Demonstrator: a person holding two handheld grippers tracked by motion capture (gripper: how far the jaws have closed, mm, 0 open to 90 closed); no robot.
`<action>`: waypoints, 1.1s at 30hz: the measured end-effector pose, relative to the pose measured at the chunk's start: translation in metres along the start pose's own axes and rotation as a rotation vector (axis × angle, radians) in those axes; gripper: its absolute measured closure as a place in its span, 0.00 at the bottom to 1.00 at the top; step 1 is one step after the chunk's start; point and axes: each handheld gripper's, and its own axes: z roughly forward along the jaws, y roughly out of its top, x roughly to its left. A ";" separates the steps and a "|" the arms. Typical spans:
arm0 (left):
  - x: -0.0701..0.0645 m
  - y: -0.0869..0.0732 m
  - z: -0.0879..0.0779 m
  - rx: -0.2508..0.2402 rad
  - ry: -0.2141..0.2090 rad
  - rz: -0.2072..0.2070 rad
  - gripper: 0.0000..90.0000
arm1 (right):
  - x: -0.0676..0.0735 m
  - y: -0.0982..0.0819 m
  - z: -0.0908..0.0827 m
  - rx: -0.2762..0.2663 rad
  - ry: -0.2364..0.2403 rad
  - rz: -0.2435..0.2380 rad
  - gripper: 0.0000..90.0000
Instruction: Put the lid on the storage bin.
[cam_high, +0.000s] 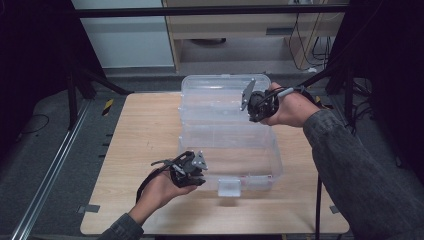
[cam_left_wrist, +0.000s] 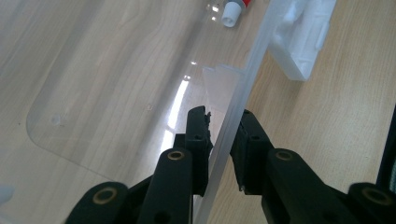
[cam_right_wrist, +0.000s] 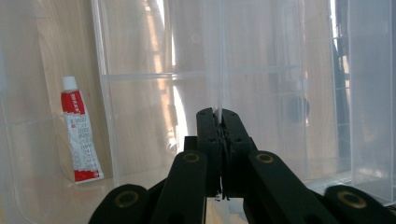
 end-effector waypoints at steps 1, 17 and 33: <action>0.000 0.000 0.000 0.001 0.000 -0.002 0.85 | 0.001 0.000 0.000 -0.003 -0.001 -0.002 0.98; 0.000 0.001 0.001 0.005 0.007 -0.012 0.85 | 0.036 -0.006 -0.013 -0.045 -0.018 -0.042 0.99; 0.000 0.002 0.003 -0.005 0.021 -0.021 0.83 | 0.054 -0.012 -0.014 -0.045 -0.019 -0.053 0.98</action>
